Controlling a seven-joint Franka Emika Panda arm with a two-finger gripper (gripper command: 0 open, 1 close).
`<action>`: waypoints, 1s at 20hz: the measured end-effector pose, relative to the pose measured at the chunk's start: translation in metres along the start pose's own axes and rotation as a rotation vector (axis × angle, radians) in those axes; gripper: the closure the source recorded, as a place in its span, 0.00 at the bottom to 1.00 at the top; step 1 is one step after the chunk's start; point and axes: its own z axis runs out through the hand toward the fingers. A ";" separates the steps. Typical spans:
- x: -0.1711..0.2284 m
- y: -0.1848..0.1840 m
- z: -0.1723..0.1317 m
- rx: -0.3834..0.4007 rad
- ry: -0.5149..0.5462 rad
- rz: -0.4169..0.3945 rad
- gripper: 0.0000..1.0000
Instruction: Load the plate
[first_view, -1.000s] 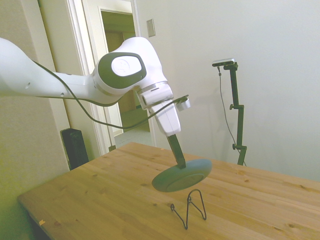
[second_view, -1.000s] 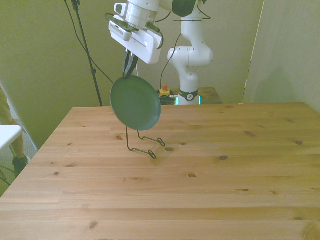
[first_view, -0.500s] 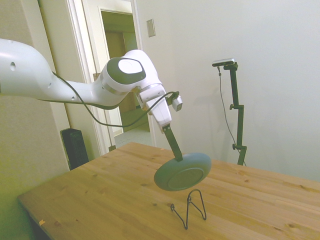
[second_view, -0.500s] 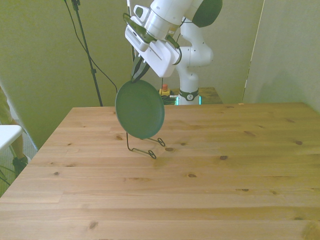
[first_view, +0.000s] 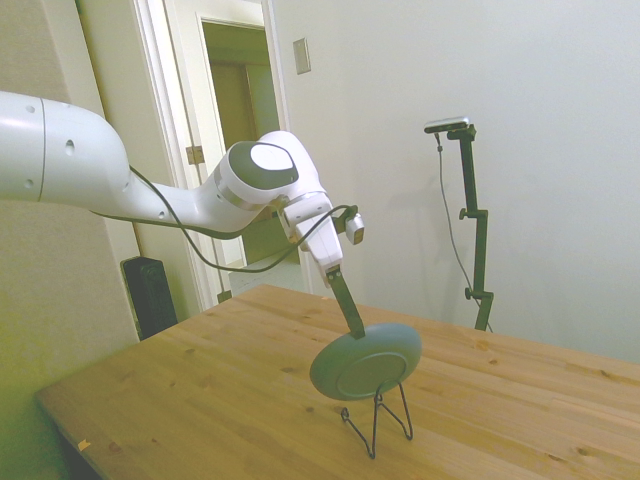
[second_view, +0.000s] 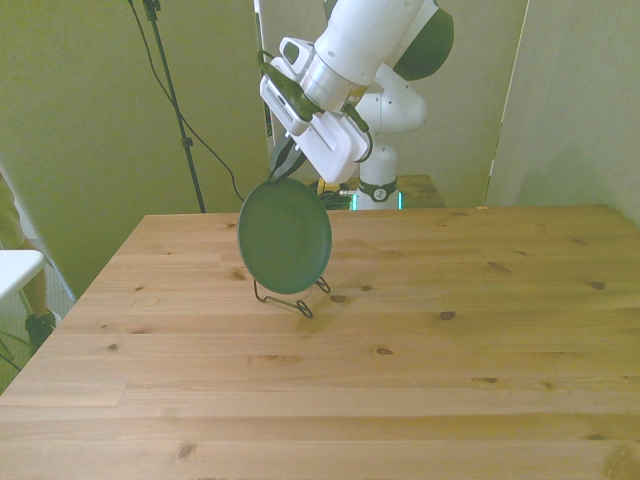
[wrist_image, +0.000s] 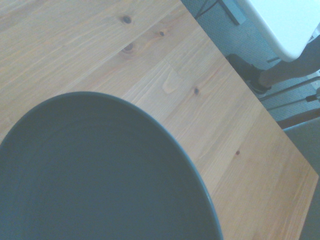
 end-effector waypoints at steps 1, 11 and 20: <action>-0.002 -0.002 0.000 0.000 0.008 0.001 1.00; -0.020 -0.012 -0.024 -0.022 0.093 -0.023 1.00; -0.023 -0.019 -0.011 -0.047 0.134 -0.041 1.00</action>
